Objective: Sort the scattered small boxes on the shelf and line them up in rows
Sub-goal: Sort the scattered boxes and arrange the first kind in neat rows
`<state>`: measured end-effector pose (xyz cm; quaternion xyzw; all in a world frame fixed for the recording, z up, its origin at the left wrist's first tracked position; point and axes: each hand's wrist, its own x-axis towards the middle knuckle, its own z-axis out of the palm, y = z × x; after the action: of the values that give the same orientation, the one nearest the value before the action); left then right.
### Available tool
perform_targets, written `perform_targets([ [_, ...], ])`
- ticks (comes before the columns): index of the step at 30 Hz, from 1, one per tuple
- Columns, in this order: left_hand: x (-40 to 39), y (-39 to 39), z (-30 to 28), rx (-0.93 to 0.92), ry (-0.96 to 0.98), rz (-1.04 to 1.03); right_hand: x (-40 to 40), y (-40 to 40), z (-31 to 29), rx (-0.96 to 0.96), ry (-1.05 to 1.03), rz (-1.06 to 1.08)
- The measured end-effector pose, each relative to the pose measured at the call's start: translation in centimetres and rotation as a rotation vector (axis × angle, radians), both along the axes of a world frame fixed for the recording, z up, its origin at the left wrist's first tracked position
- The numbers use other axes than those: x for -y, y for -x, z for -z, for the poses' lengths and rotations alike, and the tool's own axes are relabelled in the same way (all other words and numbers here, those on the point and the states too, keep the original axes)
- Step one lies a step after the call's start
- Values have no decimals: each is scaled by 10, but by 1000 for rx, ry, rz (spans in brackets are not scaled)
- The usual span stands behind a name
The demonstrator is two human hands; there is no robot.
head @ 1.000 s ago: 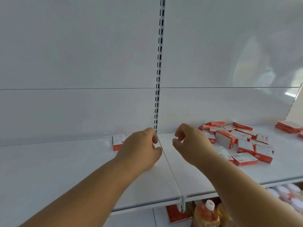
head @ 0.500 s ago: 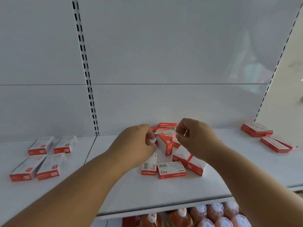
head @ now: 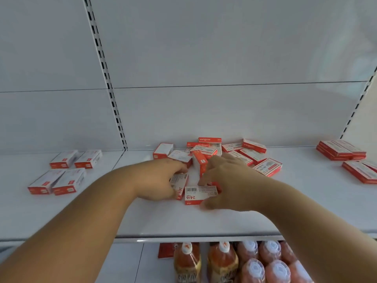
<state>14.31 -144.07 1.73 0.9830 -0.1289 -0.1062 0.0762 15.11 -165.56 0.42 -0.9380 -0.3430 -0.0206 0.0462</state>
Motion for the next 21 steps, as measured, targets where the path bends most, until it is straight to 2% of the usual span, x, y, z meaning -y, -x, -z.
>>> perform_targets([
  [2,-6,1,2,-7,14,31,-4,1,0,-9,7,21],
  [4,-11,4,5,45,123,14,-8,4,-1,1,-81,55],
  [6,-13,7,8,186,286,-19,-7,8,-1,-5,-292,113],
  [10,-24,15,3,640,456,44,-10,15,-8,-38,-768,264],
  [14,-23,22,-6,795,686,116,-27,28,-21,-197,-1275,240],
  [17,-21,26,-10,821,722,128,-34,37,-32,-315,-1450,248],
  [19,-21,27,-12,777,749,108,-35,41,-39,-403,-1490,207],
  [21,-16,28,-14,609,976,36,-35,44,-44,-467,-1517,184],
])
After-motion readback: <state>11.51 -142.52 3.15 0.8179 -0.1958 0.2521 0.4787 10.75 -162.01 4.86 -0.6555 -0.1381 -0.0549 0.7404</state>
